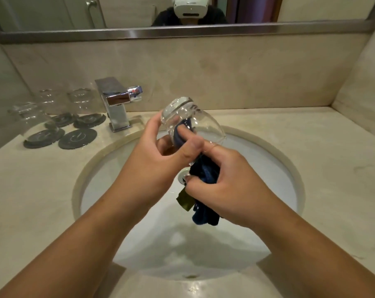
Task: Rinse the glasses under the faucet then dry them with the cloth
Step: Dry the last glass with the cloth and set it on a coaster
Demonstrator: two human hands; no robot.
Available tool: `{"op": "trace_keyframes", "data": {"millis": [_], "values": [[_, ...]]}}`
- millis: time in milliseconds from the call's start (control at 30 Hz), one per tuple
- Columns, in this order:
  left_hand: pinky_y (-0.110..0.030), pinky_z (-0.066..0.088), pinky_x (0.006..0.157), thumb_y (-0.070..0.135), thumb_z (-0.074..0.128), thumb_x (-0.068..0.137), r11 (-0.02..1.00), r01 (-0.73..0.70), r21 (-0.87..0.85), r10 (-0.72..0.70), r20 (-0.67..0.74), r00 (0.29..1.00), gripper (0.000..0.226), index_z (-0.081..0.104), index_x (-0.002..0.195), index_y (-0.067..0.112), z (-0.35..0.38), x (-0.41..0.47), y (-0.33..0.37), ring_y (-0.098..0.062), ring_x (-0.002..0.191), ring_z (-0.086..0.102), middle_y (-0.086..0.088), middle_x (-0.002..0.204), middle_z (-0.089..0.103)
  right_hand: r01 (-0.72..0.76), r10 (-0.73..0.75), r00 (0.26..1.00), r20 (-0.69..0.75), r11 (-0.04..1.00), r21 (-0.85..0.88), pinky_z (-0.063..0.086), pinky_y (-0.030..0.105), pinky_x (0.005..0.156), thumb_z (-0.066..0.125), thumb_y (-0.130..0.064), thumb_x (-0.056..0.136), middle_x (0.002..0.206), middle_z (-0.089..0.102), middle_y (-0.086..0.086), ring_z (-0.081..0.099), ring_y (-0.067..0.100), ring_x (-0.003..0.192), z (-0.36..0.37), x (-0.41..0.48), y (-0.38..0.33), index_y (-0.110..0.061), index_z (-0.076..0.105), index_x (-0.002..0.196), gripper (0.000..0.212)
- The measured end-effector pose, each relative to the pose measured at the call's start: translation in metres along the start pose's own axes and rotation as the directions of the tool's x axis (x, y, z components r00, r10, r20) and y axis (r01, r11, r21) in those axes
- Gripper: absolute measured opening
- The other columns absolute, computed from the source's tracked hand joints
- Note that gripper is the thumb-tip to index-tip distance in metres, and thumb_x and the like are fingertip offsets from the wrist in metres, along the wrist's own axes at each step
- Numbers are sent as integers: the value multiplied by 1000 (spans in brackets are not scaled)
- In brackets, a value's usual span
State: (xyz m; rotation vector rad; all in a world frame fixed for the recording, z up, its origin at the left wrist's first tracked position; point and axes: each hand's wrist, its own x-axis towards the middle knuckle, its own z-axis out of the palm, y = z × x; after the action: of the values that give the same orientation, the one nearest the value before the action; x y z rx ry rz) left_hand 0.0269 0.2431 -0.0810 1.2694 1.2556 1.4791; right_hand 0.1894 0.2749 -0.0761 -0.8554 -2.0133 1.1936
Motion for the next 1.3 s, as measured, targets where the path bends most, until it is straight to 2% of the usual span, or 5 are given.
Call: {"op": "trace_keyframes", "data": {"millis": [67, 200, 367, 900, 1300], "values": [[-47, 55, 109, 40, 85, 83, 1000, -25, 17, 25, -4, 1000, 77, 50, 149, 26, 0, 1, -1, -22, 121, 74, -6, 123, 79, -1, 0, 1000, 7, 998, 71, 61, 29, 67, 65, 0, 91, 100, 74, 14, 67, 10, 63, 0, 2, 1, -54, 53, 148, 79], [-68, 52, 108, 40, 83, 78, 1000, -25, -3, 25, -8, 1000, 84, 46, 152, 26, 1, 3, -3, -27, 122, 74, -8, 127, 77, -63, 34, 997, 71, 885, 462, 56, 58, 105, 62, 7, 82, 126, 77, 3, 74, 34, 113, 1, 5, 5, -36, 62, 146, 77], [-76, 45, 105, 51, 92, 71, 997, 27, -74, -22, 66, 998, 102, 41, 155, 24, -1, 2, -5, -36, 128, 69, -15, 136, 71, -165, 51, 983, 178, 675, 719, 50, 59, 111, 62, 5, 80, 134, 72, 16, 70, 27, 108, 0, 7, 7, -31, 69, 138, 69], [-52, 50, 115, 46, 80, 88, 997, 63, -49, -61, 49, 997, 56, 63, 137, 24, -6, 4, -6, -29, 127, 70, -13, 131, 73, -11, 16, 1000, -18, 965, 262, 62, 45, 96, 65, 5, 93, 113, 80, 2, 73, 34, 99, 6, 6, 6, -40, 67, 139, 65], [-43, 56, 110, 61, 95, 67, 998, -45, -34, 46, -1, 999, 87, 62, 138, 22, -8, 4, -6, -23, 127, 71, -5, 131, 74, -96, 71, 995, 70, 864, 494, 55, 60, 106, 70, 1, 83, 125, 74, 18, 70, 44, 116, 5, 5, 6, -38, 70, 135, 65]]}}
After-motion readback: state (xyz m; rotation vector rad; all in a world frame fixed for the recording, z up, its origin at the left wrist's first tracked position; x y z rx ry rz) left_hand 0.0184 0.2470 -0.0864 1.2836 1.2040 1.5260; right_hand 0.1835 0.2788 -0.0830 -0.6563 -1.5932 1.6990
